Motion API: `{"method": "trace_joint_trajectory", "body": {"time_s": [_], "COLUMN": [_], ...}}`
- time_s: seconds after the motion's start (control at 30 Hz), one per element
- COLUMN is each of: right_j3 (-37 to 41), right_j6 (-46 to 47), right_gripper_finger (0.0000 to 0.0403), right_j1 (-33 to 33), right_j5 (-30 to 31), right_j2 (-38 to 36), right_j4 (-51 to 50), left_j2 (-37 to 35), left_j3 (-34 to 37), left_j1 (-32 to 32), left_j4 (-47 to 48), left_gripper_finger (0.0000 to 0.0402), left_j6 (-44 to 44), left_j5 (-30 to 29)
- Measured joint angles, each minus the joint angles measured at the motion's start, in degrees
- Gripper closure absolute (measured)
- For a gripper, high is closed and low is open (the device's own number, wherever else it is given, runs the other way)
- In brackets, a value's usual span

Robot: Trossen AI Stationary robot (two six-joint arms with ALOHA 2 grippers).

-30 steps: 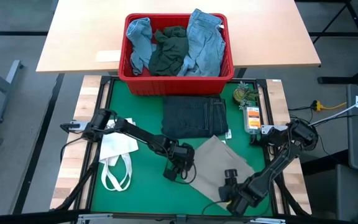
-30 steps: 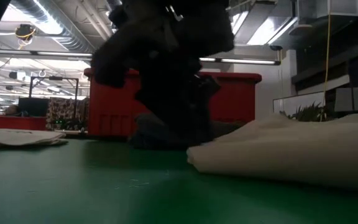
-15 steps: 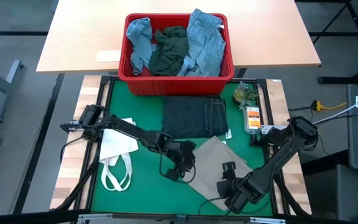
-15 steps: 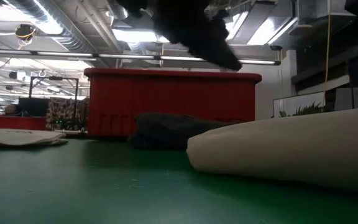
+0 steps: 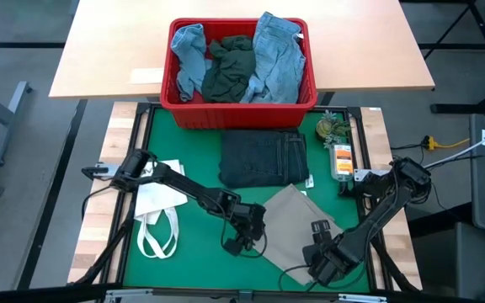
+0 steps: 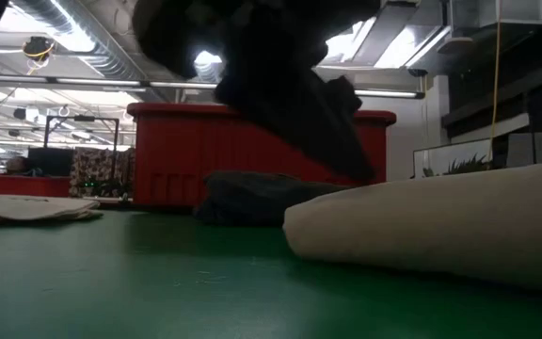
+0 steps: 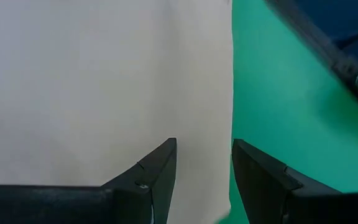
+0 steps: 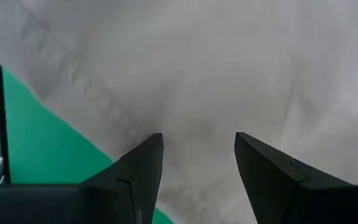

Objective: Fold laundry
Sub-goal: Stack the brown shorts on the blue pants

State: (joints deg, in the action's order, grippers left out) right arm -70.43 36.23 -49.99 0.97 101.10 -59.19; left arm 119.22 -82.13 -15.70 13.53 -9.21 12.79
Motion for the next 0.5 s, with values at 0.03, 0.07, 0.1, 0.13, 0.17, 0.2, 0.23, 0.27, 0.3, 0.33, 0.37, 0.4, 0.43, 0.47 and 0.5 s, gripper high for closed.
{"method": "trace_joint_trajectory", "body": {"time_s": [0.03, 0.07, 0.1, 0.13, 0.17, 0.2, 0.23, 0.27, 0.3, 0.33, 0.37, 0.4, 0.43, 0.47, 0.5], "right_j3": [0.0, 0.1, 0.1, 0.1, 0.1, 0.1, 0.1, 0.1, 0.1, 0.1, 0.1, 0.1, 0.3, 0.6, 1.1], "right_j6": [0.2, 0.5, 0.6, 0.6, 1.0, 1.4, 2.4, 3.6, 5.0, 6.4, 7.5, 8.5, 9.0, 9.9, 10.7], "right_gripper_finger": [0.0201, 0.0201, 0.0201, 0.0201, 0.0201, 0.0201, 0.0201, 0.0201, 0.0201, 0.0201, 0.0201, 0.0201, 0.0201, 0.0201, 0.0201], "right_j1": [-0.3, -0.4, -0.4, -0.8, -1.2, -1.5, -1.9, -2.3, -2.7, -3.1, -3.5, -4.0, -4.5, -4.9, -5.3], "right_j5": [-0.6, -0.9, -1.0, -1.0, -1.0, -1.1, -1.1, -1.2, -1.7, -2.1, -2.4, -2.6, -2.6, -2.6, -2.7], "right_j2": [0.0, 0.0, 0.0, 0.0, 0.0, 0.0, 0.0, 0.0, 0.0, 0.0, 0.0, 0.0, 0.0, 0.0, 0.0], "right_j4": [0.0, -0.1, -0.5, -1.2, -2.3, -3.8, -5.1, -6.4, -7.6, -9.0, -10.0, -10.6, -10.5, -10.0, -9.5], "left_j2": [0.2, 0.3, 0.4, 0.6, 0.9, 1.1, 1.2, 1.3, 1.5, 1.7, 1.9, 2.1, 2.4, 2.7, 2.8], "left_j3": [-0.1, -0.2, -0.2, -0.1, -0.1, -0.1, -0.1, -0.1, -0.1, -0.1, -0.2, -0.2, -0.1, -0.1, -0.1], "left_j1": [0.3, 0.6, 0.9, 1.1, 1.4, 1.6, 1.8, 1.9, 2.1, 2.2, 2.2, 2.3, 2.3, 2.3, 2.3], "left_j4": [-0.6, -0.6, -0.3, -0.1, -0.2, -0.1, 0.1, 0.2, 0.1, -0.1, 0.2, 0.9, 1.3, 1.2, 1.6], "left_gripper_finger": [0.025, 0.025, 0.025, 0.025, 0.025, 0.025, 0.025, 0.025, 0.025, 0.025, 0.025, 0.025, 0.025, 0.025, 0.025], "left_j6": [0.5, 1.2, 1.6, 1.9, 2.1, 2.1, 2.1, 2.0, 1.7, 1.5, 1.3, 1.3, 1.3, 1.2, 1.2], "left_j5": [1.1, 2.2, 3.2, 3.9, 4.3, 4.3, 4.3, 4.3, 4.4, 4.4, 4.3, 4.1, 3.7, 3.1, 2.6]}}
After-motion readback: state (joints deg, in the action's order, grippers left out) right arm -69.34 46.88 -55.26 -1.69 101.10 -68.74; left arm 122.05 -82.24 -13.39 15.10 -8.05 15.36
